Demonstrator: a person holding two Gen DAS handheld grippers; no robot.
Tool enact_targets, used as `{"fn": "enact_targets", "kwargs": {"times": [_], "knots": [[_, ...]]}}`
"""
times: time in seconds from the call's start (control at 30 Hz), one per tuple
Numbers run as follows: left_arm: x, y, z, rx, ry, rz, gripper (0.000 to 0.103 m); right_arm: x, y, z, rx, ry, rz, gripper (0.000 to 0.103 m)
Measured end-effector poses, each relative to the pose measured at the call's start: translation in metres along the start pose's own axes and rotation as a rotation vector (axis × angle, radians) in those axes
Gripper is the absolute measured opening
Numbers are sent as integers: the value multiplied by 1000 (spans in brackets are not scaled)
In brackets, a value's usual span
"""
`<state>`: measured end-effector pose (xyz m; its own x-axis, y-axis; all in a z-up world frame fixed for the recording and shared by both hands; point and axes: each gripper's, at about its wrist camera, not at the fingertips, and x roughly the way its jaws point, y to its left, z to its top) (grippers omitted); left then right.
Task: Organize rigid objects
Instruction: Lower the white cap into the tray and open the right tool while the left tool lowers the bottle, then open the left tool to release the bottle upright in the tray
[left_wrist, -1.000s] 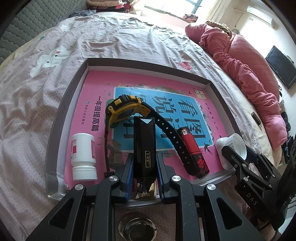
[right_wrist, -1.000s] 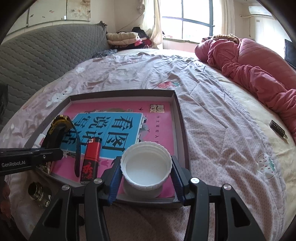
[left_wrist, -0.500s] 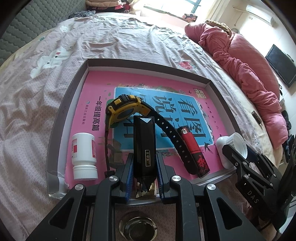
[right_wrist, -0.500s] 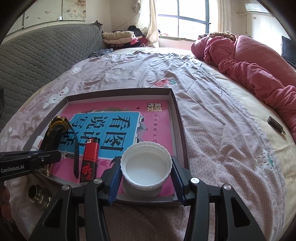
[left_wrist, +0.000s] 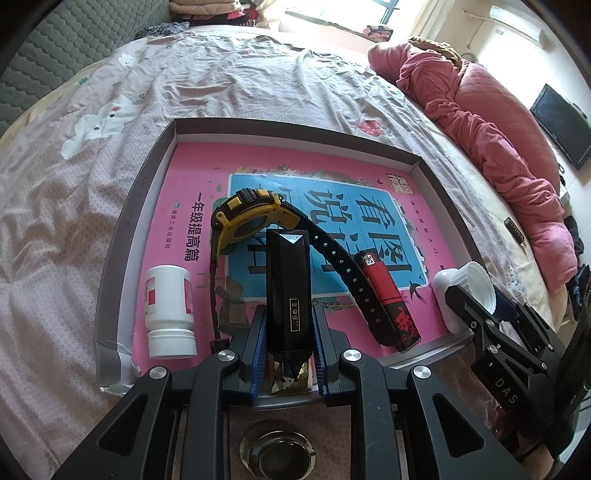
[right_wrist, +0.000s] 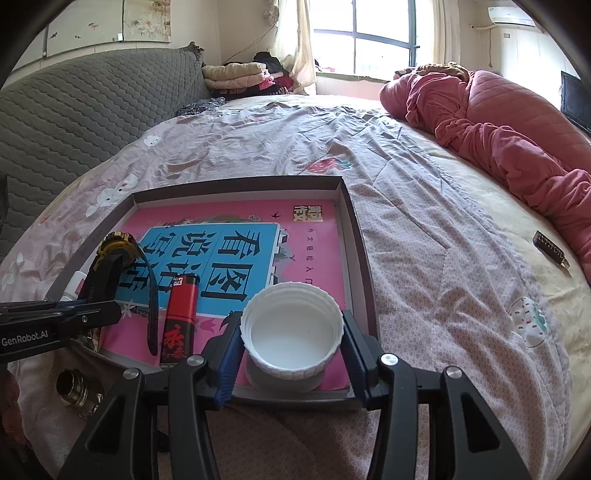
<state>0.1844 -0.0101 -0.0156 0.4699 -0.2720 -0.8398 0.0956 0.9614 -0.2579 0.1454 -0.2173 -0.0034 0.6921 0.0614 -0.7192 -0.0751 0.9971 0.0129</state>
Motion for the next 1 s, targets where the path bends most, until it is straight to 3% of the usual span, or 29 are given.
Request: {"fn": "enact_targets", "kwargs": {"times": [0.27, 0.43, 0.67, 1.0], "knots": [[-1, 0, 0, -1, 0, 0, 23, -1, -2, -1, 1, -10, 2, 50], [0, 0, 2, 1, 10, 0, 22, -16, -4, -3, 11, -71, -5, 56], [6, -4, 6, 13, 37, 14, 22, -37, -17, -8, 77, -138, -12, 57], [8, -4, 7, 13, 28, 13, 22, -42, -27, -14, 124, -146, -23, 57]]}}
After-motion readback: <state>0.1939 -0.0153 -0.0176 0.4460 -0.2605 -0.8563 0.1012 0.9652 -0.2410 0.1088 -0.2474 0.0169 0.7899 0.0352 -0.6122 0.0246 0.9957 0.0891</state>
